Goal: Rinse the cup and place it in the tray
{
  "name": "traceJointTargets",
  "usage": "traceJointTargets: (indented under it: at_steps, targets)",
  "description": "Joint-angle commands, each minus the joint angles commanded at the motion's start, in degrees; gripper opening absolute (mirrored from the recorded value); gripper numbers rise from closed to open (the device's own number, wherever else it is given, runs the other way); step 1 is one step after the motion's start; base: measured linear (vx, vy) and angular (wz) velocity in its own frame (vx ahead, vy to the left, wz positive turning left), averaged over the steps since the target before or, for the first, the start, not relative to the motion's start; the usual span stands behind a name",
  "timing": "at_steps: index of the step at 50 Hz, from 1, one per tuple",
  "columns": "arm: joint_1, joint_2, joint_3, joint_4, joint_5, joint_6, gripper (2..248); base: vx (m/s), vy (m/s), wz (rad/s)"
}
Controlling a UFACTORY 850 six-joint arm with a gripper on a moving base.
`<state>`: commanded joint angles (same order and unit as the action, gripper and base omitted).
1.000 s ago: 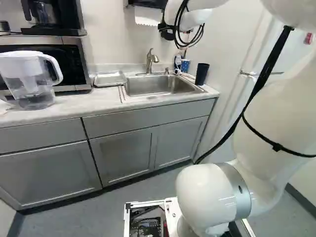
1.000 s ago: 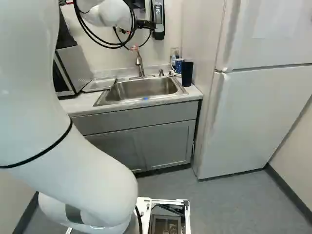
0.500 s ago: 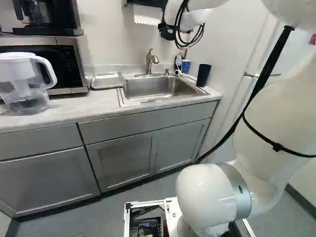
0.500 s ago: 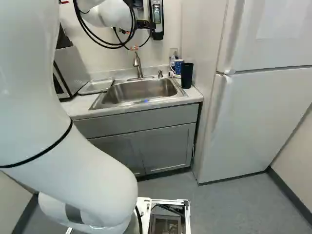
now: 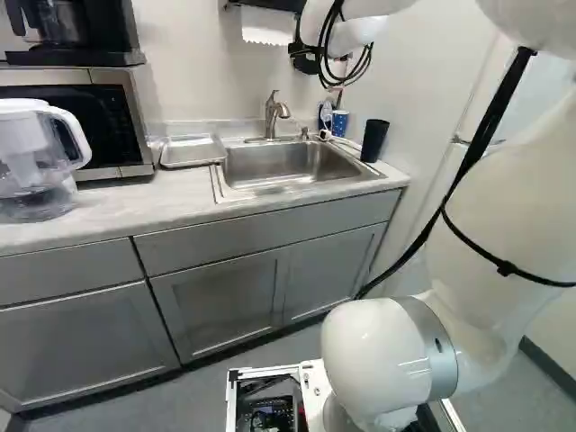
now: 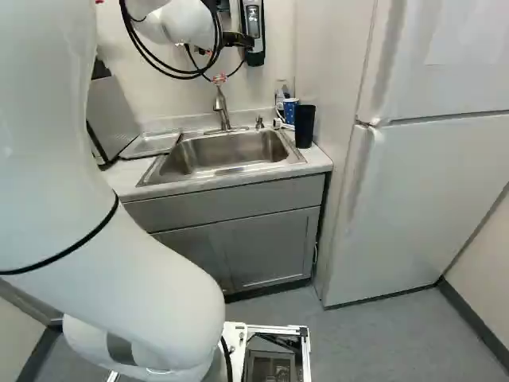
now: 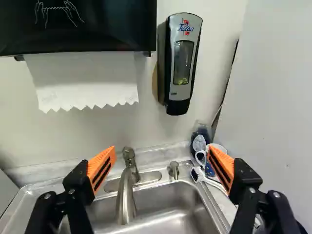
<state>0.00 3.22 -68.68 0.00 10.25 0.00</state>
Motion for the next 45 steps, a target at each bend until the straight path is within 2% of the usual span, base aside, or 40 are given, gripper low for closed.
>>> traceJointTargets:
  at_steps: [18,45]
  targets:
    - [0.1,-0.4,-0.4,0.0,0.0,0.0,247,0.098,-0.001,-0.023]
    - [0.1,-0.4,-0.4,0.0,0.0,0.0,247,0.001,0.0,0.001]
